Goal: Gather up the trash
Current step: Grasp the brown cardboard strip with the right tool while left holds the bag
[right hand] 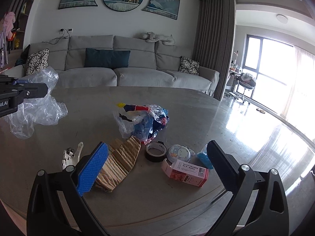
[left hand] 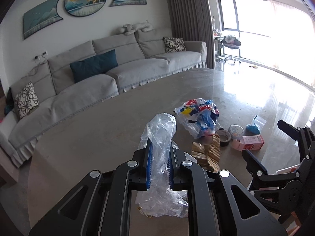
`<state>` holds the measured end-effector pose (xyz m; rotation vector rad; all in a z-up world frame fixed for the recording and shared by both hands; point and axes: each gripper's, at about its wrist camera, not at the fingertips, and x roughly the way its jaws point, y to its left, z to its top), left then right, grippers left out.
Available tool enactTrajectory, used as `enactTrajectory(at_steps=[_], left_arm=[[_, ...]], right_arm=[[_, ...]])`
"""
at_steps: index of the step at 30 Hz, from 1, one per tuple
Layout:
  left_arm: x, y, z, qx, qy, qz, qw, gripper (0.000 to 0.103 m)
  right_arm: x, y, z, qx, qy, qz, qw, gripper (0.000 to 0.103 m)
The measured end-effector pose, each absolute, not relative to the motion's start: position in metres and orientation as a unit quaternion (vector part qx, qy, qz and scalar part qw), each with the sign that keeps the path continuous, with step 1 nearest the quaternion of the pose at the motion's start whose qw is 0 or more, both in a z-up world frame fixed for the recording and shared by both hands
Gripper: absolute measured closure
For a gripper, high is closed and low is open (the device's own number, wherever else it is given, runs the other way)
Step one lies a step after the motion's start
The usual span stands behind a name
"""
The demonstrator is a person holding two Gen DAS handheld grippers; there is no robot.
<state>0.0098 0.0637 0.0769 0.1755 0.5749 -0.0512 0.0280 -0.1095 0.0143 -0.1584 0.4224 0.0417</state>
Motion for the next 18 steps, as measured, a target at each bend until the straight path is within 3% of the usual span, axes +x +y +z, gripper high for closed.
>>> enactTrajectory(at_steps=[18], left_arm=[[0.012, 0.095, 0.076, 0.087, 0.288, -0.006, 0.954, 0.089]], right_arm=[[0.078, -0.059, -0.016, -0.059, 0.263, 0.037, 0.962, 0.003]])
